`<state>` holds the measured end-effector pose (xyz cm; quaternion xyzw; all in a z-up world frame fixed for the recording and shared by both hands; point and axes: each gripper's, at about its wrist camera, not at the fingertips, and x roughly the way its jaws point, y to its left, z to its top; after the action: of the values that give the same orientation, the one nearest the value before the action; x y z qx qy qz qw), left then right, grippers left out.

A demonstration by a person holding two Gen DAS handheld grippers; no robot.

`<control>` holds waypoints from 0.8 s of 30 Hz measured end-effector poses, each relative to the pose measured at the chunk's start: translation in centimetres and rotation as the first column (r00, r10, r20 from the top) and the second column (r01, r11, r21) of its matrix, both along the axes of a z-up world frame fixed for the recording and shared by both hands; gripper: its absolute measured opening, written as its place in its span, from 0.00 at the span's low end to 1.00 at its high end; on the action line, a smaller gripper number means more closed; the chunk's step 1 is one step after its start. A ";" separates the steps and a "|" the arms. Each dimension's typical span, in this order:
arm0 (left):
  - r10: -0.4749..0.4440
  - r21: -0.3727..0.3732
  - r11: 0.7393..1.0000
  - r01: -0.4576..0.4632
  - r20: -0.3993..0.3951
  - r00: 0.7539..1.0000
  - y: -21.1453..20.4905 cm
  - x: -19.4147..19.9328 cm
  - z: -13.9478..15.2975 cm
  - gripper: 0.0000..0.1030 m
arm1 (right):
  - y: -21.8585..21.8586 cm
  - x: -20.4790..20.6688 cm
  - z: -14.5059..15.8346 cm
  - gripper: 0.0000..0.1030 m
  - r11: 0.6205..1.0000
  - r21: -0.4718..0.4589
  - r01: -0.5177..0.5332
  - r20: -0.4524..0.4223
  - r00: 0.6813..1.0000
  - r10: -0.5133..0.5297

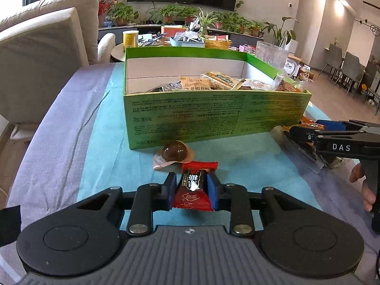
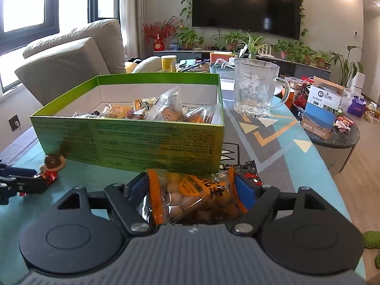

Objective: Organize snacks
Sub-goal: 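Grasp the red chocolate wrapper with the left gripper while the right grasps an orange-striped snack bag, then carry both held snacks up over the green box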

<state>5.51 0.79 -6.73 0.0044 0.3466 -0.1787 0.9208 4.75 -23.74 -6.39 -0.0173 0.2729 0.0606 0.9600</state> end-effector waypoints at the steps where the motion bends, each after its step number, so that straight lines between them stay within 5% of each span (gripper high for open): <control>1: 0.002 -0.002 1.000 -0.002 0.007 1.000 0.1 -0.2 0.1 0.25 | 0.0 -0.2 0.1 0.46 1.000 0.004 0.007 0.004 1.000 -0.007; 12: 0.030 -0.039 0.999 -0.028 0.050 0.998 1.5 -1.5 1.4 0.25 | -0.1 -2.4 2.0 0.46 0.998 0.062 0.016 0.017 1.000 -0.017; 24: 0.033 -0.039 0.999 -0.031 0.050 0.998 2.2 -2.4 1.4 0.25 | 2.0 -4.0 5.0 0.46 0.997 0.064 -0.049 0.136 0.990 0.040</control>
<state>3.11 3.04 -5.32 -0.0143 0.3198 -0.1706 0.9319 0.76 -21.74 -1.34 0.0049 0.2048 0.0901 0.9746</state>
